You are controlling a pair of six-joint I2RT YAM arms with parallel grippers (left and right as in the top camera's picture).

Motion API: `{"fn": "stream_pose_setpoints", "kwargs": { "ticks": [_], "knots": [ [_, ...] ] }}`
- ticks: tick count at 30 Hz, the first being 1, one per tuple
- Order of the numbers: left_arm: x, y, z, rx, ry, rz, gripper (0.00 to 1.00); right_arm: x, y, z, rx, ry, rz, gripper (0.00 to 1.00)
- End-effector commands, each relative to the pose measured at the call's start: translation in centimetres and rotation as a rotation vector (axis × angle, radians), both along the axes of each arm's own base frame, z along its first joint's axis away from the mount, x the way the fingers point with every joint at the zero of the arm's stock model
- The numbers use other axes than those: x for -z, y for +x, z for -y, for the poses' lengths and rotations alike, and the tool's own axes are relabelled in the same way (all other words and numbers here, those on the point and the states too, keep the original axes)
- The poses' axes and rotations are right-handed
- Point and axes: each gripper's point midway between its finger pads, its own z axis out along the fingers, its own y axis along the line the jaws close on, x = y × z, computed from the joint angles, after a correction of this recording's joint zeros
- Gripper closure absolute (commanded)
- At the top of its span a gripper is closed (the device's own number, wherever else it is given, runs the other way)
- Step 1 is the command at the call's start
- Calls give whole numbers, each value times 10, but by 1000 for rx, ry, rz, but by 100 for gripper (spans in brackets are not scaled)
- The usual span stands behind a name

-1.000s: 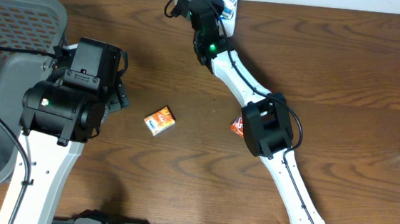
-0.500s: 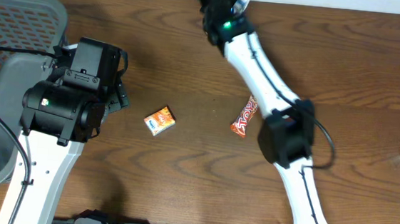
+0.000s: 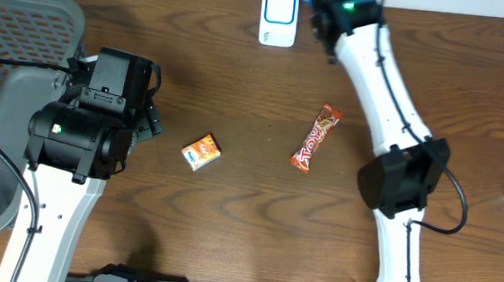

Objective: Scan the item barcode
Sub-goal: 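Carry the Panadol box right and place it beside the jar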

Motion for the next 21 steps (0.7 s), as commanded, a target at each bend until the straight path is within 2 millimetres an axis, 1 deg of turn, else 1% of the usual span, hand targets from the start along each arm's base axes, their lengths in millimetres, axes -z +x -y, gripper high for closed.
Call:
{"fn": "stream_pose_setpoints", "kwargs": {
  "ticks": [1,2,3,4,5,7,8,9,10,11,12,14,15,17,19,21],
  "knots": [
    [0,0,-4,-3,17,-5,6,11,-8,46,192,132,-18,66],
    [0,0,-4,-3,17,-4,6,18,-11,62,221,158,-45,66],
    [0,0,-4,-3,17,-5,6,27,-14,89,274,188,-73,67],
    [0,0,-4,-3,17,-5,6,39,-19,121,349,199,-96,67],
    [0,0,-4,-3,17,-4,6,49,-27,147,410,199,-118,67],
    [0,0,-4,-3,17,-5,5,63,-37,173,480,200,-142,68],
    [0,0,-4,-3,17,-5,6,72,-45,190,530,202,-158,68],
    [0,0,-4,-3,17,-5,6,79,-50,202,561,203,-170,68],
    [0,0,-4,-3,17,-5,6,91,-60,218,611,205,-189,68],
    [0,0,-4,-3,17,-5,6,100,-69,230,647,207,-205,68],
    [0,0,-4,-3,17,-5,6,112,-80,246,693,208,-227,69],
    [0,0,-4,-3,17,-4,6,133,-100,269,757,211,-261,68],
    [0,0,-4,-3,17,-4,6,151,-119,288,812,216,-288,68],
    [0,0,-4,-3,17,-5,6,165,-135,305,860,222,-303,66],
    [0,0,-4,-3,17,-4,6,175,-149,320,903,230,-311,58],
    [0,0,-4,-3,17,-4,6,180,-161,333,943,244,-311,54]
  ]
}}
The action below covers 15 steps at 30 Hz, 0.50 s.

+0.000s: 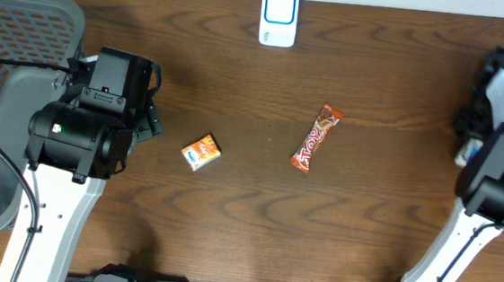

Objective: Scan the item barcode
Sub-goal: 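Carry the Panadol box right and place it beside the jar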

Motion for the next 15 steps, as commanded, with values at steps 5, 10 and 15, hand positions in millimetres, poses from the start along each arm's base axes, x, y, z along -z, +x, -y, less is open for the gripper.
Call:
{"fn": "stream_pose_setpoints", "kwargs": {
  "ticks": [5,10,15],
  "knots": [
    [0,0,-4,-3,17,-3,6,-10,-45,63,209,-5,46,43],
    [0,0,-4,-3,17,-3,6,-48,-41,70,248,31,176,21],
    [0,0,-4,-3,17,-3,6,-122,4,44,184,144,473,1]
  ]
}}
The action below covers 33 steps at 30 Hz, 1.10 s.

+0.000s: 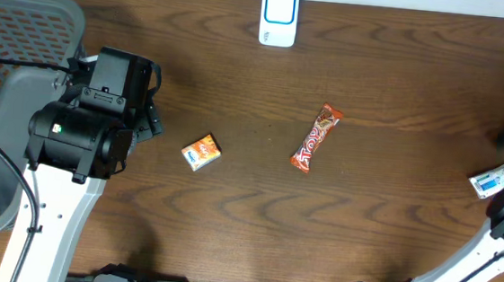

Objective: Scan the item barcode
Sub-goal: 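Carry the Panadol box right and place it beside the jar, then reach the right gripper to the red chocolate bar and grasp it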

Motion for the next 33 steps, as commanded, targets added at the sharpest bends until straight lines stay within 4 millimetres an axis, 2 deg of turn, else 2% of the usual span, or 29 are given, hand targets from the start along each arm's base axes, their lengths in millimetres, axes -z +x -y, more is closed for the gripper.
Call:
{"fn": "stream_pose_setpoints", "kwargs": {
  "ticks": [1,2,3,4,5,6,7,8,10,11,13,16,18,19,23,27,28,29,33],
  "knots": [
    [0,0,-4,-3,17,-3,6,-111,59,-35,-99,25,385,1],
    [0,0,-4,-3,17,-3,6,-146,74,-59,-161,43,488,1],
    [0,0,-4,-3,17,-3,6,-162,81,-76,-202,64,540,1],
    [0,0,-4,-3,17,-3,6,-180,90,-103,-261,107,599,1],
    [0,0,-4,-3,17,-3,6,-190,95,-125,-307,146,632,1],
    [0,0,-4,-3,17,-3,6,-202,101,-165,-388,211,666,1],
    [0,0,-4,-3,17,-3,6,-207,103,-191,-440,245,669,1],
    [0,0,-4,-3,17,-3,6,-207,104,-209,-474,261,660,1],
    [0,0,-4,-3,17,-3,6,-202,104,-259,-563,317,613,1],
    [0,0,-4,-3,17,-3,6,-191,99,-295,-589,371,560,1],
    [0,0,-4,-3,17,-3,6,-173,88,-337,-595,438,474,1],
    [0,0,-4,-3,17,-3,6,-145,68,-383,-655,453,337,1],
    [0,0,-4,-3,17,-3,6,-126,53,-403,-686,433,249,1],
    [0,0,-4,-3,17,-3,6,-104,32,-421,-714,392,155,1],
    [0,0,-4,-3,17,-3,6,-60,-5,-447,-672,290,32,1],
    [0,0,-4,-3,17,-3,5,-21,-26,-471,-593,287,21,1],
    [0,0,-4,-3,17,-3,6,-17,-28,-473,-579,286,21,1],
    [0,0,-4,-3,17,-3,6,-3,-34,-478,-552,278,29,3],
    [0,0,-4,-3,17,-3,6,19,-31,-475,-531,238,74,10]
  ]
}}
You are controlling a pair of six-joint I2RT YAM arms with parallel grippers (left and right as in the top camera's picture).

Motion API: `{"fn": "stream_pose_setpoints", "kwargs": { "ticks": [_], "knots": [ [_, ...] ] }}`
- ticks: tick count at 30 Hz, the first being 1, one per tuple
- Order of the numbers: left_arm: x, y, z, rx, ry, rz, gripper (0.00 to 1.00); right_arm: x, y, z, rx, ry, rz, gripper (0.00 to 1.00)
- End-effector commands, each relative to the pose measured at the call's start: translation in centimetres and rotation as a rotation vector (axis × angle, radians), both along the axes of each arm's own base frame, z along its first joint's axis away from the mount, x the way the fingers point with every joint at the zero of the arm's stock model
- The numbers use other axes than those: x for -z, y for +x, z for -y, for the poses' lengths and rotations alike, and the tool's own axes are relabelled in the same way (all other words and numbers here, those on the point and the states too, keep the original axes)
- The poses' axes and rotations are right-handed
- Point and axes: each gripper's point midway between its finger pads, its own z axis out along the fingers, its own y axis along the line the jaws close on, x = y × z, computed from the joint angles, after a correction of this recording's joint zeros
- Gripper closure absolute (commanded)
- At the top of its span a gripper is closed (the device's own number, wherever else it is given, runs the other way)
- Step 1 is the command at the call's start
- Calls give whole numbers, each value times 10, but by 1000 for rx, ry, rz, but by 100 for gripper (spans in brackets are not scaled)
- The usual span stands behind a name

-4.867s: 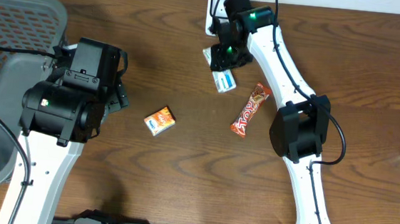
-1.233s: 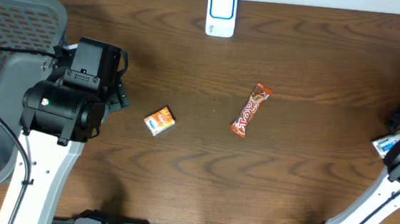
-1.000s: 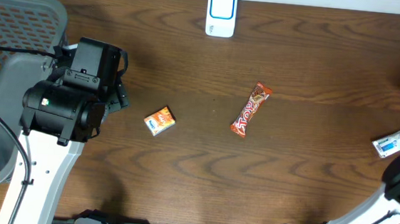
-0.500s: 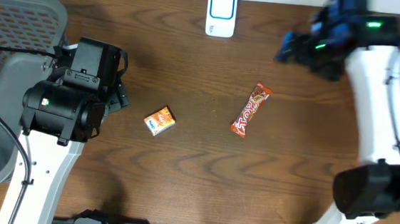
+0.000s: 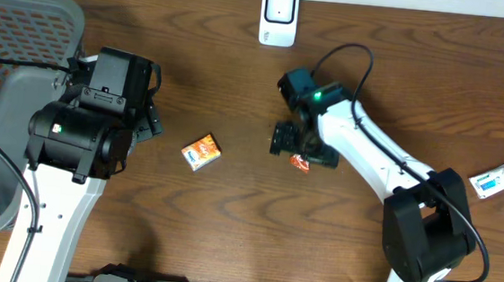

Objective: Scan the item barcode
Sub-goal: 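Reach the right gripper to the red chocolate bar and grasp it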

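A white barcode scanner (image 5: 279, 15) stands at the table's far edge, its window pale. The red-orange candy bar (image 5: 301, 164) lies mid-table, mostly covered; only its near end shows. My right gripper (image 5: 303, 150) hangs right over it, fingers spread to either side, apparently open. A small orange box (image 5: 202, 151) lies left of centre. My left gripper (image 5: 150, 120) sits by the left arm's wrist block, left of the orange box; its fingers are mostly hidden.
A white flat box (image 5: 500, 177) lies near the right edge, with a pale round object just beyond it. A grey mesh basket (image 5: 5, 68) fills the left side. The arm bases stand at the near edge.
My right arm was almost out of view at the right edge; now it reaches to mid-table with its gripper over the candy bar. The scanner's window was blue and is now pale.
My right arm first reached to the scanner at the far edge, with a green bottle at the right edge. Then it was at the right side with a white box, which later lay there alone. Now the gripper is over the candy bar. The left arm stayed put.
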Motion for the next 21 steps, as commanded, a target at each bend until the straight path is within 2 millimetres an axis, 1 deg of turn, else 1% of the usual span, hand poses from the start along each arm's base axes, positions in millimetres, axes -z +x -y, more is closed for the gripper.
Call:
{"fn": "stream_pose_setpoints", "kwargs": {
  "ticks": [1,6,7,9,13,14,17,19,20,21],
  "knots": [
    [0,0,-4,-3,17,-3,6,16,3,11,105,-61,55,12],
    [0,0,-4,-3,17,-3,6,34,12,22,114,-99,131,21],
    [0,0,-4,-3,17,-3,6,38,13,21,115,-94,137,27],
    [0,0,-4,-3,17,-3,6,43,11,22,115,-91,140,46],
    [0,0,-4,-3,17,-3,6,47,9,29,115,-118,143,94],
    [0,0,-4,-3,17,-3,6,47,9,29,108,-121,145,99],
    [0,0,-4,-3,17,-3,6,40,10,23,47,-97,140,99],
    [0,0,-4,-3,17,-3,6,23,4,10,-2,-32,94,99],
    [0,0,-4,-3,17,-3,6,9,-3,-3,-48,43,56,99],
    [0,0,-4,-3,17,-3,6,-1,-7,-12,-84,103,29,99]
  ]
}}
